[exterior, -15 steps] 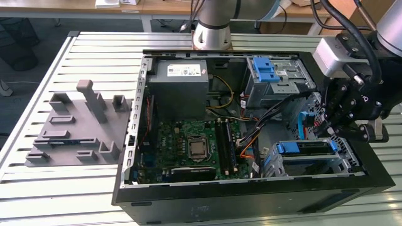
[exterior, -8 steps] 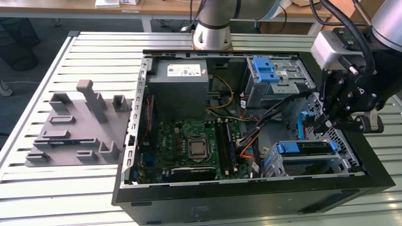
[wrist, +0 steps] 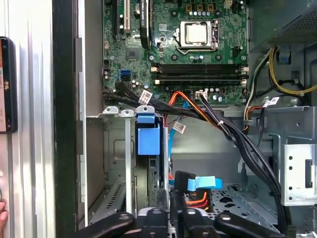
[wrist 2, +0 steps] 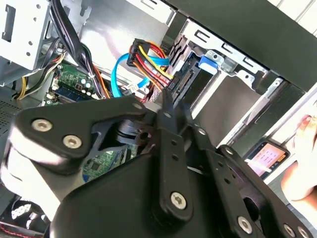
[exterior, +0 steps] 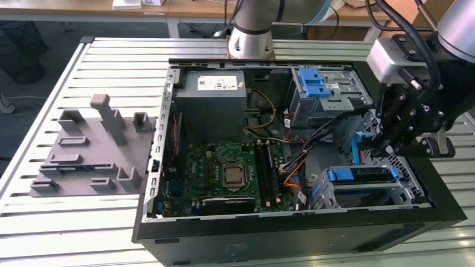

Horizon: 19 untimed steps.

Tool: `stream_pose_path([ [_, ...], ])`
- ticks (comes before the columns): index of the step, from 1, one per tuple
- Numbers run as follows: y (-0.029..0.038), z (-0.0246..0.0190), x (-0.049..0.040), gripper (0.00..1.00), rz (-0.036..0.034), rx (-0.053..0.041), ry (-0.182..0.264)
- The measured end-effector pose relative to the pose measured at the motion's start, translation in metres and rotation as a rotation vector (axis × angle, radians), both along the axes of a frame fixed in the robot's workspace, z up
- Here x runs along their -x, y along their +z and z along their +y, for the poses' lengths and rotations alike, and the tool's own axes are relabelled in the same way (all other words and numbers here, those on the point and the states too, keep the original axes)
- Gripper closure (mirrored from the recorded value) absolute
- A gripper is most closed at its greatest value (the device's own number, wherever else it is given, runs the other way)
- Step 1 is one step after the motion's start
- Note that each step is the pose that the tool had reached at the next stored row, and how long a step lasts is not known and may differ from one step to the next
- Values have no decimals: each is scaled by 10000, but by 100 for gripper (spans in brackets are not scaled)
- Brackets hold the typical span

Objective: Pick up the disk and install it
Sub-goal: 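Insert the first disk wire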

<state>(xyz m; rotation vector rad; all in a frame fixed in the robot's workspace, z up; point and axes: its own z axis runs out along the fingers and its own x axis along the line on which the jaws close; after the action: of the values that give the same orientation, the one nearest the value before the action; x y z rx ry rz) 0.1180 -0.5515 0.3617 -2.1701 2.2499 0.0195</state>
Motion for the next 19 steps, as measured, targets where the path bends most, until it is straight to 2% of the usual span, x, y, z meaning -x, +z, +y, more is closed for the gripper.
stream_pose_path([
  [1,-8,0,0,83,-24,1,-1],
  [2,-14,2,0,76,-41,1,0],
  [5,-32,5,0,76,-85,-1,0],
  [13,-78,14,0,76,-148,-40,0],
  [19,-91,16,0,76,-170,-67,0],
])
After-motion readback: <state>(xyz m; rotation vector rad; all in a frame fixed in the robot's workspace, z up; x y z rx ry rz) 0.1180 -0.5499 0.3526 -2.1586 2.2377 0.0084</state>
